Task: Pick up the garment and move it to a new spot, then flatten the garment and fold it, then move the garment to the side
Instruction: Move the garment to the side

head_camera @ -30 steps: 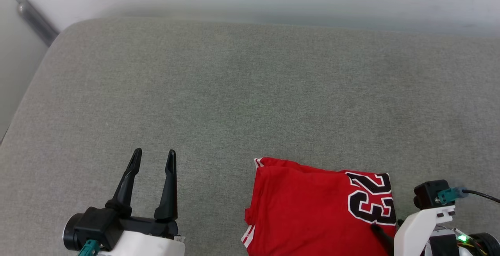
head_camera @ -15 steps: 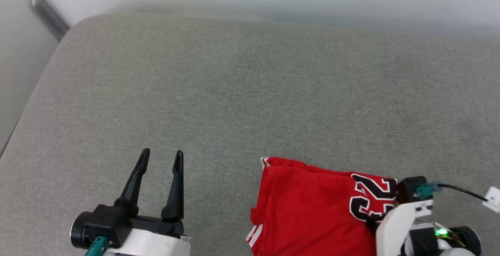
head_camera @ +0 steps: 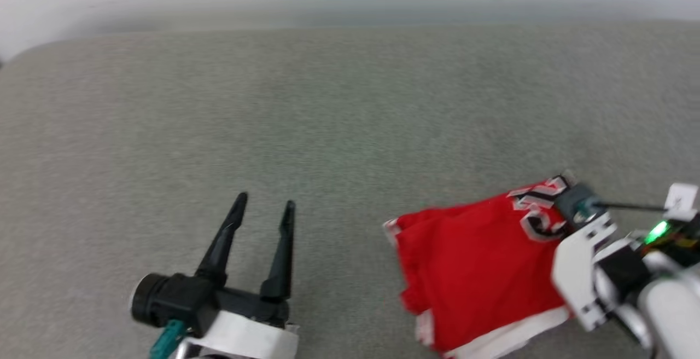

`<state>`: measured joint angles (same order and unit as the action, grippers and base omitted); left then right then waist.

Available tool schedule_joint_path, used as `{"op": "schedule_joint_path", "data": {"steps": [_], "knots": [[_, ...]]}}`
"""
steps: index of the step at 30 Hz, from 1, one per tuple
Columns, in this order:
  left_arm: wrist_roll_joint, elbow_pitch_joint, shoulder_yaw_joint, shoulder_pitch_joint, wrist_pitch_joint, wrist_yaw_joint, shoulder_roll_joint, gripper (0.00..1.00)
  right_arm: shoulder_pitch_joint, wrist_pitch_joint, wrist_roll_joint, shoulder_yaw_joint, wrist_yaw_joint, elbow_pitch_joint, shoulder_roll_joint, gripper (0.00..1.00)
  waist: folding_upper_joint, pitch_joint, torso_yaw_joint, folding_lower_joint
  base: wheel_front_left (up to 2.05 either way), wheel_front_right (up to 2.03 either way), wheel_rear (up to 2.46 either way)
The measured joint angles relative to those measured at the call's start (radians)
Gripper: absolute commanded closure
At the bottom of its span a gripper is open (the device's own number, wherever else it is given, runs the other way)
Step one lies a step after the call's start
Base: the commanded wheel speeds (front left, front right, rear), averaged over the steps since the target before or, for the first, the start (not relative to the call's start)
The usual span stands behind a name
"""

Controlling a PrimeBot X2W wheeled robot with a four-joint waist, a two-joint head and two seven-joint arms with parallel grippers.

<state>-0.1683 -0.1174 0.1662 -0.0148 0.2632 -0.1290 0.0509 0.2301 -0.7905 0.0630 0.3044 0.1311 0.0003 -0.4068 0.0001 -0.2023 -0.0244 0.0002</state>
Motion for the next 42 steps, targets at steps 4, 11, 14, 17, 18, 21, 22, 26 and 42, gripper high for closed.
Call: {"op": "schedule_joint_path", "data": {"steps": [4,11,14,17,18,21,22,26,42], "knots": [[0.014,-0.004,0.072,0.05,0.0,0.0,-0.001,0.0,0.095,-0.002,-0.014,0.039,0.0,-0.011,-0.131,1.0,0.0,-0.043,0.062,0.0,0.0,0.0,0.0],[0.055,-0.004,0.204,0.188,0.0,0.0,0.039,0.0,0.204,0.046,-0.024,-0.006,0.0,0.052,-0.263,1.0,0.0,-0.166,0.147,0.0,0.0,0.0,0.0],[0.064,-0.01,0.23,0.232,0.0,0.0,0.061,0.0,0.256,0.099,-0.039,-0.055,0.0,0.11,-0.29,1.0,0.0,-0.225,0.179,0.0,0.0,0.0,0.0],[0.067,-0.015,0.249,0.261,0.0,0.0,0.082,0.0,0.29,0.146,-0.047,-0.118,0.001,0.188,-0.293,1.0,0.0,-0.282,0.207,0.0001,0.0,0.0,0.0],[0.067,-0.014,0.256,0.27,0.0,0.0,0.09,0.0,0.3,0.162,-0.051,-0.137,0.0,0.219,-0.294,1.0,0.0,-0.301,0.214,0.0001,0.0,0.0,0.0],[0.068,-0.021,0.27,0.293,0.0,0.0,0.108,0.0,0.321,0.208,-0.074,-0.189,0.001,0.296,-0.299,1.0,0.0,-0.352,0.233,0.0,0.0,0.0,0.0],[0.069,-0.026,0.271,0.299,0.0,0.0,0.112,0.0,0.329,0.224,-0.081,-0.203,0.001,0.32,-0.303,1.0,0.0,-0.367,0.238,0.0,0.0,0.0,0.0],[0.069,-0.041,0.276,0.322,0.0,0.0,0.13,0.0,0.354,0.285,-0.119,-0.265,0.0,0.405,-0.316,1.0,0.0,-0.419,0.248,0.0001,0.0,0.0,0.0],[0.068,-0.042,0.264,0.326,0.0,0.0,0.122,0.0,0.428,0.431,-0.211,-0.425,0.001,0.621,-0.322,0.6,0.0,-0.429,0.197,0.0,0.0,0.0,0.0]]}}
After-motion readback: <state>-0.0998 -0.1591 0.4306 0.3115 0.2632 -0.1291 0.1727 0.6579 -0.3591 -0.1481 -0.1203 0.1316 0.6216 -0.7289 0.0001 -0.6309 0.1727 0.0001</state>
